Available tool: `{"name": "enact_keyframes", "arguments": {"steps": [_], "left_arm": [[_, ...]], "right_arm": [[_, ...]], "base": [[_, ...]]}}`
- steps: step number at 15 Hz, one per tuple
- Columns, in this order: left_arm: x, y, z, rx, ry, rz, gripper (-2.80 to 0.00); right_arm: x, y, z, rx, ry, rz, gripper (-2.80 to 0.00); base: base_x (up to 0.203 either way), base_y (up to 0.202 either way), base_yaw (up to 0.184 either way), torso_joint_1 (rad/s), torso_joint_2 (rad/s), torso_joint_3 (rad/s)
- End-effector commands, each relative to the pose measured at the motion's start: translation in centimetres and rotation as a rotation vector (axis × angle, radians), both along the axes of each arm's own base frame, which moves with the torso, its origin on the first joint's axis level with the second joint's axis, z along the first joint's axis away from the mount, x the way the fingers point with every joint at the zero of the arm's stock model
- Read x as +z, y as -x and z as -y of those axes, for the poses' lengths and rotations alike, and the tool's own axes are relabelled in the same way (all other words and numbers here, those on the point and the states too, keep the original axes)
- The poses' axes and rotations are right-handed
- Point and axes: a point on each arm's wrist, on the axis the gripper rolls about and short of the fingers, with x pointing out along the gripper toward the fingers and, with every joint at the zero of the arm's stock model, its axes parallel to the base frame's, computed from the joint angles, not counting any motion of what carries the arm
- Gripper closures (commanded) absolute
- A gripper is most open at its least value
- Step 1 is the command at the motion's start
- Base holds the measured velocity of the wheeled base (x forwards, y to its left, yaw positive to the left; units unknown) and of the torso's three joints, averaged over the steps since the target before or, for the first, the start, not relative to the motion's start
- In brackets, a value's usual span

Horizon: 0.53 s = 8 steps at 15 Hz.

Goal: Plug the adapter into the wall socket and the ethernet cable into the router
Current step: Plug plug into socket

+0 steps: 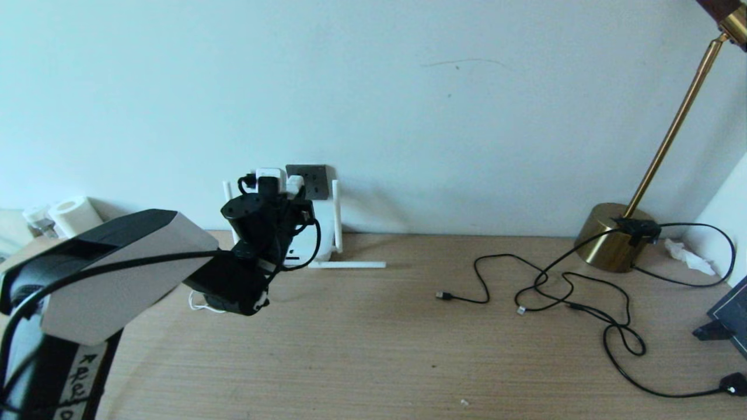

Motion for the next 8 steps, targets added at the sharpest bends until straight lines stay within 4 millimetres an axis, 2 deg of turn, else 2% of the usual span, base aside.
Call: {"name": "enact_keyframes", "arguments": {"steps": [1,8], "left_arm": [[0.08,-0.1,-0.05,0.003,0.003,0.01,0.0],[0.47,-0.32,0.46,-0.006,0.003,0.012,0.0]], "right_arm": [[0.01,-0.01,0.0,0.0,0.0,-0.001,0.0],[0.01,-0.01,0.0,0.0,0.0,-0.001,0.0]], "base": [[0.0,0.0,0.0,0.0,0.0,0.0],[0.0,0.0,0.0,0.0,0.0,0.0]]}}
